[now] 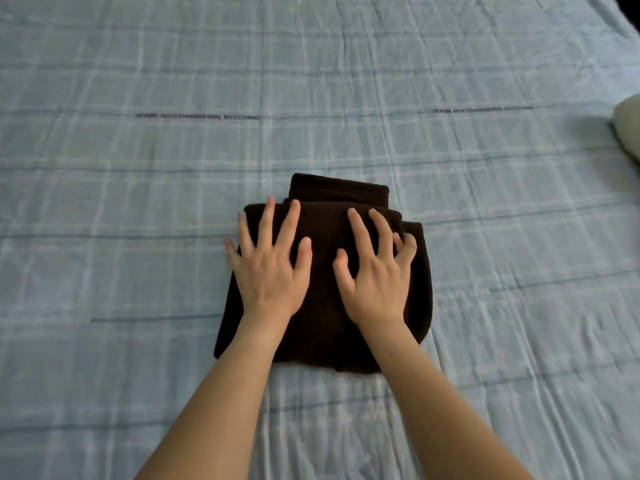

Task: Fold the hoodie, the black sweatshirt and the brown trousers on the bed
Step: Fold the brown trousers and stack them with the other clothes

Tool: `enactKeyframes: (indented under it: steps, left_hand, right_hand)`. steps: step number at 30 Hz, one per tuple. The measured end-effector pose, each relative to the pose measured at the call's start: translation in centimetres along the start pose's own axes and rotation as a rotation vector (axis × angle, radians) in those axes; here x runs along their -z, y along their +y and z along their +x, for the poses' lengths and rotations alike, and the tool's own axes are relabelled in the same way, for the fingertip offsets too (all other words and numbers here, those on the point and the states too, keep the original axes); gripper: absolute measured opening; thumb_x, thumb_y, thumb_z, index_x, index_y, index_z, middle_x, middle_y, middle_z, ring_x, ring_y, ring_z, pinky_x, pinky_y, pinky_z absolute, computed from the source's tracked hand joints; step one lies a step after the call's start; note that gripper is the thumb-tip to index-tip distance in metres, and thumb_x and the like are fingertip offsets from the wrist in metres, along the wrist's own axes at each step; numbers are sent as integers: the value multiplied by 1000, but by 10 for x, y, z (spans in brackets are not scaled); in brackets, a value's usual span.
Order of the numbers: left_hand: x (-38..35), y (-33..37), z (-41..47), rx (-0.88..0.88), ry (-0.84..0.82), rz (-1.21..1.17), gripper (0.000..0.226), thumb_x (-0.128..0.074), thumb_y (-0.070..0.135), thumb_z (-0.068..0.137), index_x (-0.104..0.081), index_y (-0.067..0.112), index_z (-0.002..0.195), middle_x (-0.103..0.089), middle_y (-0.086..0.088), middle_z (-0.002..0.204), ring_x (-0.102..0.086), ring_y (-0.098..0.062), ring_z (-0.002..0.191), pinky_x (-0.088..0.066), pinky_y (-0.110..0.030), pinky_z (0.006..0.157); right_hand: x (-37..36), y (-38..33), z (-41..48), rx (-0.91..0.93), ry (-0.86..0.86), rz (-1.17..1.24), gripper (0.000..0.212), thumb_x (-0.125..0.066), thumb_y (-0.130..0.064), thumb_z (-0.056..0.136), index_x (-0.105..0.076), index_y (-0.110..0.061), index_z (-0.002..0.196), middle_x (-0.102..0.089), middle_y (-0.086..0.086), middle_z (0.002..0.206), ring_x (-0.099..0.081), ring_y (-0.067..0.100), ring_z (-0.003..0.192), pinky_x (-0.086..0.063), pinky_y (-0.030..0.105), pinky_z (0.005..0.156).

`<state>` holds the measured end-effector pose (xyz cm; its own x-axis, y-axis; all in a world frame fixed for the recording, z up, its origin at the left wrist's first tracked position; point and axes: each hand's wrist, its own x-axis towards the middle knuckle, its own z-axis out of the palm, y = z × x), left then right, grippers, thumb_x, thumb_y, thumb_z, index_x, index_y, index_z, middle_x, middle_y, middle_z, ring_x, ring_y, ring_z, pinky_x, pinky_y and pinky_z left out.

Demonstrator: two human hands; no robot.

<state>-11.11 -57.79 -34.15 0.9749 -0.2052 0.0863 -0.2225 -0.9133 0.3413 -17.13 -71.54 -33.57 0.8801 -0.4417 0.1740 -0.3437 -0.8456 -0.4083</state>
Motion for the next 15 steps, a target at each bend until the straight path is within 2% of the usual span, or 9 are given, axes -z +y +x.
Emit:
enactKeyframes:
  steps: [3, 6, 7, 9, 11, 12, 15]
  left_hand:
    - [1, -4, -2, 5, -22, -74, 58, -19, 58, 96, -15, 46, 152, -14, 5, 164, -18, -40, 146, -36, -59, 108]
    - [4, -9, -4, -15, -28, -167, 58, -20, 62, 94, -13, 50, 151, -9, 9, 164, -37, -39, 133, -41, -44, 98]
    - [7, -10, -5, -22, -35, -199, 58, -23, 62, 94, -13, 51, 150, -9, 10, 163, -41, -38, 128, -40, -39, 96]
    - [15, -12, -6, -39, -57, -259, 57, -32, 60, 96, -17, 51, 150, -11, 12, 162, -42, -36, 126, -36, -37, 98]
    - [24, -10, -11, -51, -49, -268, 56, -41, 55, 96, -25, 48, 150, -16, 11, 161, -39, -36, 125, -32, -34, 100]
    - [30, -7, -13, -63, -13, -250, 55, -45, 53, 96, -31, 44, 149, -20, 9, 160, -38, -37, 123, -31, -33, 99]
    - [51, 6, -4, -187, 226, -184, 50, -54, 49, 94, -49, 34, 142, -35, 5, 153, -41, -37, 109, -37, -34, 95]
  right_hand:
    - [6, -4, -9, -27, 12, -30, 58, -33, -50, 98, -32, -39, 155, -33, -7, 161, -14, 42, 149, -19, 51, 122]
    - [15, -3, -11, -147, -18, -48, 59, -33, -60, 96, -19, -51, 154, -17, -9, 166, -7, 42, 151, -17, 63, 118]
    - [20, -2, -11, -220, -57, -35, 63, -34, -68, 93, -14, -56, 152, -12, -6, 167, -8, 47, 150, -17, 65, 117]
    - [29, 2, -14, -323, -138, 46, 68, -40, -77, 87, -9, -64, 147, -6, 3, 167, -24, 51, 142, -23, 63, 113]
    - [40, 3, -18, -322, -152, 236, 69, -52, -70, 87, -17, -64, 146, -15, 6, 161, -40, 39, 131, -35, 52, 109]
    - [45, 2, -20, -297, -119, 313, 68, -58, -65, 87, -24, -60, 146, -22, 5, 156, -41, 32, 129, -39, 45, 107]
    - [57, 0, -11, -190, 83, 358, 62, -67, -55, 85, -42, -50, 142, -30, 2, 145, -41, 22, 128, -41, 33, 103]
